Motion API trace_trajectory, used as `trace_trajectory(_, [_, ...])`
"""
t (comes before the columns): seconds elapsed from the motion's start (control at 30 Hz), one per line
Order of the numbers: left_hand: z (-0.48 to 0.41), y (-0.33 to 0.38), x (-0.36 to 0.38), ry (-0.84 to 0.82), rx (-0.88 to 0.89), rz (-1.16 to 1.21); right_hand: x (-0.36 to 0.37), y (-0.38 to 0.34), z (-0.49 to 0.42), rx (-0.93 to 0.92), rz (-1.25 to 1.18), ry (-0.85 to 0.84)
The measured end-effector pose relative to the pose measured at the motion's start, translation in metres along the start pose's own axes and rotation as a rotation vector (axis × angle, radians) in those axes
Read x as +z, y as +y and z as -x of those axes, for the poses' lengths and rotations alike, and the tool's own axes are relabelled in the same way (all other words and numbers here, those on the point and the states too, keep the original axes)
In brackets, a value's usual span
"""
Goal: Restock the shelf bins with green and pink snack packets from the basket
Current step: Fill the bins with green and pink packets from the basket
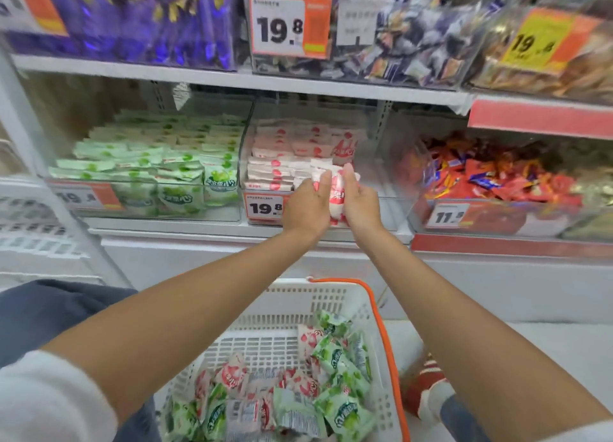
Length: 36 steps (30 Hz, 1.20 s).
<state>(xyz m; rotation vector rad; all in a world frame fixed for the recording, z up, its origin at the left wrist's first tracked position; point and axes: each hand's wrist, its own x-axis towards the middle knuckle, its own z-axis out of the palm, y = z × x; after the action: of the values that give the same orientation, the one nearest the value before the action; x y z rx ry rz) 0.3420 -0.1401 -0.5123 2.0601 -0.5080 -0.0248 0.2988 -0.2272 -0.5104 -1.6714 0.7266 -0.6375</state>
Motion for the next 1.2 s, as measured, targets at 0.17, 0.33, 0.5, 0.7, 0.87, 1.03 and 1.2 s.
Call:
trace_trajectory(0.17, [-0.041,0.012,0.012,0.014,0.120,-0.020,-0.006,-0.017,-0.036,-0.014,-0.041,0.140])
trace_trajectory(0.33, [-0.094,0.024,0.015,0.013,0.177,-0.097,-0.021,-0.026,-0.080,0.014,-0.091,-0.188])
trace_trajectory(0.5, [-0.151,0.009,0.014,-0.193,0.239,-0.499,-0.036,0.000,-0.145,0.027,-0.075,-0.056])
trace_trajectory(0.7, [-0.175,-0.027,0.016,-0.394,0.291,-0.737,-0.013,0.026,-0.202,0.101,0.149,-0.102])
trace_trajectory(0.87, [-0.173,-0.029,0.018,-0.303,0.349,-0.782,0.011,0.040,-0.219,0.129,0.333,-0.199])
trace_trajectory(1.03, [-0.173,-0.031,0.019,-0.270,0.356,-0.795,0.024,0.049,-0.243,0.131,0.527,-0.179])
trace_trajectory(1.2, [-0.174,-0.035,0.021,-0.246,0.363,-0.782,0.032,0.031,-0.225,0.142,0.562,-0.174])
